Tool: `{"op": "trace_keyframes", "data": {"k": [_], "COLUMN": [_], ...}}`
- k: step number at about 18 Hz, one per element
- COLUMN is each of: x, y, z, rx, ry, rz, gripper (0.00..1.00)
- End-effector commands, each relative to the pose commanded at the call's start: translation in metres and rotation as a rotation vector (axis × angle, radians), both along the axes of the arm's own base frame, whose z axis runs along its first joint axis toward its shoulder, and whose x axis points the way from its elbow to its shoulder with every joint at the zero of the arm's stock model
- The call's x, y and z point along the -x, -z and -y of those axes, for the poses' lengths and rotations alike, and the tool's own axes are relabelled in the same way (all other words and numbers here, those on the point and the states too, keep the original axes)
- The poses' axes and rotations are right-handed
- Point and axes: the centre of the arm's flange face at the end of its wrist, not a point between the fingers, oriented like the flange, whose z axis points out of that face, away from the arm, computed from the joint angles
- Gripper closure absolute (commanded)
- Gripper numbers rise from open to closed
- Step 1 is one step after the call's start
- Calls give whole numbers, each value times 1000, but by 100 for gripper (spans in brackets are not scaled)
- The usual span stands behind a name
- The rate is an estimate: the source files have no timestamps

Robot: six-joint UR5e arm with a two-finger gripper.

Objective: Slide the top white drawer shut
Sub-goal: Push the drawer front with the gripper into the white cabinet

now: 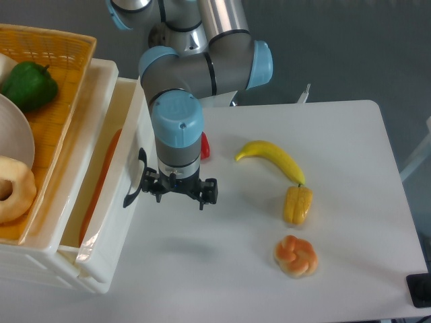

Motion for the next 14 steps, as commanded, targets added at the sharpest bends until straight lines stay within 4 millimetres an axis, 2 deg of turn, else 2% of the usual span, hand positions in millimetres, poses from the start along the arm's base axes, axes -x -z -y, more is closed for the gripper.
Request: {"op": "trace_keyframes", "data": {"k": [14], "x": [-18], "y": [1], "z": [-8], "rx": [2], "ry": [26], "rz": [2], "gripper": [0]}}
